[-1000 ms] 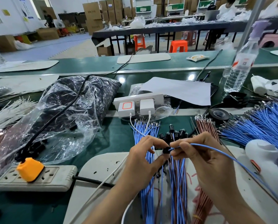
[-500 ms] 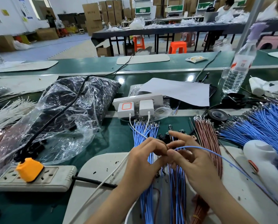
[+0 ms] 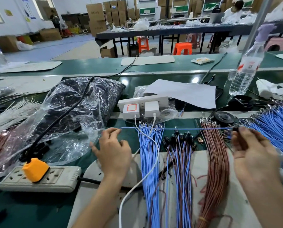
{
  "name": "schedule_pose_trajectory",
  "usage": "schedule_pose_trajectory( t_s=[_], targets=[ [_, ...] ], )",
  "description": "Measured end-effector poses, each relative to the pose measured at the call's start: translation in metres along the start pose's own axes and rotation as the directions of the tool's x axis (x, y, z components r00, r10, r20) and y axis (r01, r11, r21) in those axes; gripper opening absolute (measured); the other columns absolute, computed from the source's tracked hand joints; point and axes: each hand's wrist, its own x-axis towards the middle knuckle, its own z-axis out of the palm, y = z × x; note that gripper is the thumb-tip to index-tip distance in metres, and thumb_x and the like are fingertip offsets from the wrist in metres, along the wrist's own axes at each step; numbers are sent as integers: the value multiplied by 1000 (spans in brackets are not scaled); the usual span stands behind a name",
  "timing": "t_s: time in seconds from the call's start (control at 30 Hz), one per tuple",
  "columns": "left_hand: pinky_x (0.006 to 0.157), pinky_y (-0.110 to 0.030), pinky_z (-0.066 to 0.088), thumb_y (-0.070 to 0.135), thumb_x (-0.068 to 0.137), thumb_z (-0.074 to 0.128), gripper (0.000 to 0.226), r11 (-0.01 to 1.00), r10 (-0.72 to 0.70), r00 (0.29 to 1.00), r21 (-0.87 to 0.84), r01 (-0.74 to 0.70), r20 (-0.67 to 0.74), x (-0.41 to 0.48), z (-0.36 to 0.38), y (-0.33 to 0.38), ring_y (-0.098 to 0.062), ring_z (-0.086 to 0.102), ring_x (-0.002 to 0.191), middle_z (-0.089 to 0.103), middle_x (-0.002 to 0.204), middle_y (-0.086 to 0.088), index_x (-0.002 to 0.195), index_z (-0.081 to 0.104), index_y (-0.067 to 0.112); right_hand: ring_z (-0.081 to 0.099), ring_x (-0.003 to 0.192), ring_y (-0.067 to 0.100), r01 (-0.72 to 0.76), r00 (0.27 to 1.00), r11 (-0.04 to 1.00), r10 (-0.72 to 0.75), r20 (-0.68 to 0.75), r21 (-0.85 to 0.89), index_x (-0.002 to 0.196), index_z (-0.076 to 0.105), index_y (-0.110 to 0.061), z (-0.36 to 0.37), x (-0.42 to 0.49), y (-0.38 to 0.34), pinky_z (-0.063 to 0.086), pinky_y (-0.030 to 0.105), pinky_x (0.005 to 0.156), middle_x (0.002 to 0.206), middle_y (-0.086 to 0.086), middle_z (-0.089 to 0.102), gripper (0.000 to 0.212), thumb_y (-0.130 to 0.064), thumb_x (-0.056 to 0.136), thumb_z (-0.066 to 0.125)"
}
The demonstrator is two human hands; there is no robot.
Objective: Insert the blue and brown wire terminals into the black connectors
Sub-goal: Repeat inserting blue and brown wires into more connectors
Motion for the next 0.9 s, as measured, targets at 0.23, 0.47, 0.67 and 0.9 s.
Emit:
schedule_pose_trajectory(
  t_s=[0.23, 0.47, 0.67, 0.9],
  targets=[
    [109, -35, 33, 4, 81, 59, 28, 865, 402, 906, -270, -424, -134, -18, -8, 28, -12, 45, 124, 47, 133, -3, 107, 55, 11, 65, 72, -4, 601, 795, 637, -413, 444, -484, 93, 62, -32, 4, -32, 11, 51, 8, 69, 76, -19, 69, 18, -23, 81, 71],
    [76, -14, 49, 17, 87, 63, 18, 600, 605, 792, -702, -384, 85, -51, -1, 42, 0, 65, 84, 67, 95, 11, 104, 62, 24, 64, 78, 9, 881, 439, 350, -349, 828, -319, 94, 65, -14, -2, -65, 39, 54, 32, 68, 89, -3, 65, 21, -14, 75, 74],
    [75, -19, 54, 17, 86, 62, 16, 587, 545, 834, -750, -305, 87, -51, 2, 38, -5, 69, 83, 70, 92, 12, 99, 65, 26, 65, 79, 13, 827, 498, 439, -282, 820, -351, 92, 69, -10, 1, -63, 42, 56, 36, 66, 90, -3, 64, 18, -19, 76, 71],
    [77, -23, 55, 18, 86, 62, 11, 579, 523, 845, -774, -257, 111, -52, 2, 40, -8, 70, 83, 71, 90, 9, 96, 65, 24, 65, 78, 12, 817, 497, 473, -291, 818, -329, 92, 66, -17, 0, -63, 42, 56, 32, 66, 90, -5, 63, 17, -18, 76, 71]
  ],
)
